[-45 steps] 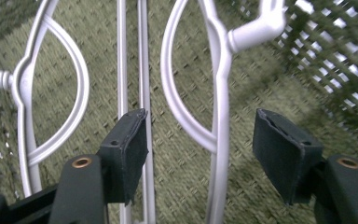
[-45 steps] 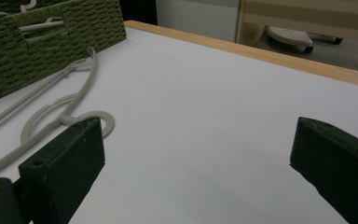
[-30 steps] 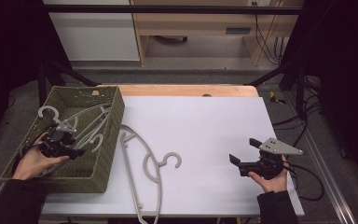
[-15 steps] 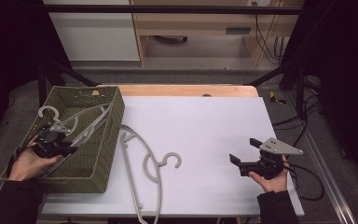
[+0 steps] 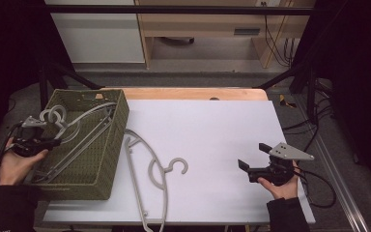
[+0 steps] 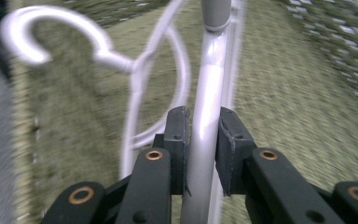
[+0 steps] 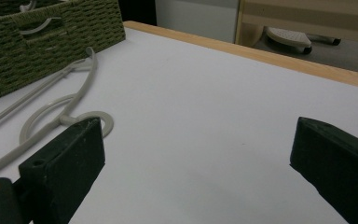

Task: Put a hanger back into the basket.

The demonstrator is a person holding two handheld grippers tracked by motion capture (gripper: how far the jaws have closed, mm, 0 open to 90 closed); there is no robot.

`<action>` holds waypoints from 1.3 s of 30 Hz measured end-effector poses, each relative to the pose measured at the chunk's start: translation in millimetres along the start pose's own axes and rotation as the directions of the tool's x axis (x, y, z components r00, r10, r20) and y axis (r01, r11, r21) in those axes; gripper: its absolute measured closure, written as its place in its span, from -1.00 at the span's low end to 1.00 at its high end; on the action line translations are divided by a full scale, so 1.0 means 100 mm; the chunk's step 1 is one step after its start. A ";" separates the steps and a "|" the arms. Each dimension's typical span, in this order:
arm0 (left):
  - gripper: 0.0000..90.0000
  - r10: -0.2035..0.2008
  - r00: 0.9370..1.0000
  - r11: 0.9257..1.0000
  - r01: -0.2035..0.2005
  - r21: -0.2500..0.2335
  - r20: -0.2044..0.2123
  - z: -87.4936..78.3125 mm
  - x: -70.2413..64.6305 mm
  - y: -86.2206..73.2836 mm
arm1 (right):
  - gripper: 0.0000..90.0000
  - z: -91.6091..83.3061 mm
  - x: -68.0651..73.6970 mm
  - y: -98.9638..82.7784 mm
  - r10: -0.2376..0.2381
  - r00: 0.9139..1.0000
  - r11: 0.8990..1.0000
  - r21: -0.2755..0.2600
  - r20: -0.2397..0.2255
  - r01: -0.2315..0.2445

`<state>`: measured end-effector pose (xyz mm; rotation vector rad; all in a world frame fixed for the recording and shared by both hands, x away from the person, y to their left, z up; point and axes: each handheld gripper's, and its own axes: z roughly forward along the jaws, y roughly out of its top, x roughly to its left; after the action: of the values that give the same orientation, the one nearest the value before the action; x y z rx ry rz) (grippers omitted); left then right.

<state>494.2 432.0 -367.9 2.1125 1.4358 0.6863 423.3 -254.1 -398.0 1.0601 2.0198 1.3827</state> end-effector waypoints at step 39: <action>-0.73 0.006 0.973 0.876 0.106 -0.470 0.229 -0.50 -0.98 -0.02 | -0.94 0.01 0.01 0.01 0.015 1.000 1.000 -0.016 -0.005 -0.015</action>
<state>428.9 346.5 -344.7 1.6943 1.0586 0.6760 423.8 -253.0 -397.8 1.0679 2.0052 1.4075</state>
